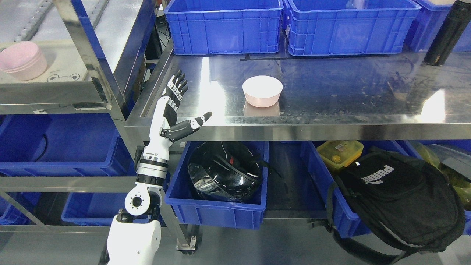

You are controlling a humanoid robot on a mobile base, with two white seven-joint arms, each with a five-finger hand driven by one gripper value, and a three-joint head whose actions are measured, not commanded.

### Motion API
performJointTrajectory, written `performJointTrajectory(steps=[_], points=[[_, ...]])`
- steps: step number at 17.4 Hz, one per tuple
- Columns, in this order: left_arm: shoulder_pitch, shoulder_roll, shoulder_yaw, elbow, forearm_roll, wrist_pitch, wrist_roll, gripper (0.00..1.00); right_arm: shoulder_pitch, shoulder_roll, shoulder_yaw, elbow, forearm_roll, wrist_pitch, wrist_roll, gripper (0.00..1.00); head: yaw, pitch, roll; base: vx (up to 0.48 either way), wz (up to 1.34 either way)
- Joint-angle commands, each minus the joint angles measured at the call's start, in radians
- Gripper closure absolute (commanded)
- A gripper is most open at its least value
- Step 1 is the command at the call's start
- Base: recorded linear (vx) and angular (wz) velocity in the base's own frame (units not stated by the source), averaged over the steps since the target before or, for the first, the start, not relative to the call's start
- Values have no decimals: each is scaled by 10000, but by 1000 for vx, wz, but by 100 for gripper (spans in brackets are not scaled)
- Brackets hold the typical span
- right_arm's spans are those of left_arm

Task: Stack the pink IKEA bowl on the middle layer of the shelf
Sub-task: 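Reach the left hand forward toward the pink bowl on the shelf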

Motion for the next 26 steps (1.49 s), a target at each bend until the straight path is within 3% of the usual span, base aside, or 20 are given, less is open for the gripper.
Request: performJointTrajectory(steps=[1, 4, 7, 9, 11, 13, 16, 19, 21, 26], points=[[31, 175, 25, -34, -4, -29, -10, 0, 213, -174, 0, -174, 0, 4, -7, 0, 0, 0, 0, 0, 0], [-381, 175, 362, -19, -4, 1, -285, 0, 213, -174, 0, -174, 0, 4, -7, 0, 0, 0, 0, 0, 0], [-1469, 2081, 455, 195, -4, 336, -1571, 0, 213, -174, 0, -174, 0, 4, -7, 0, 0, 0, 0, 0, 0], [-2129, 3003, 456, 211, -4, 1406, -2369, 0, 213, -174, 0, -174, 0, 4, -7, 0, 0, 0, 0, 0, 0], [-3049, 3679, 364, 227, -186, 2024, -3533, 0, 213, -174, 0, -174, 0, 4, -7, 0, 0, 0, 0, 0, 0], [-3603, 4080, 44, 273, -1666, 2164, -4562, 0, 213, -174, 0, -174, 0, 4, -7, 0, 0, 0, 0, 0, 0], [-4324, 4096, -1563, 288, -4323, 2088, -5392, 0, 213, -174, 0, -174, 0, 4, -7, 0, 0, 0, 0, 0, 0], [-4647, 3761, -1799, 411, -5477, 2072, -7154, 0, 213, -174, 0, -174, 0, 4, -7, 0, 0, 0, 0, 0, 0], [-5060, 3453, -1997, 426, -5998, 2072, -7358, 1, 213, -174, 0, -174, 0, 4, -7, 0, 0, 0, 0, 0, 0], [-6717, 2887, -4466, 1144, -8160, 2149, -7374, 1, 213, -174, 0, -174, 0, 4, -7, 0, 0, 0, 0, 0, 0]])
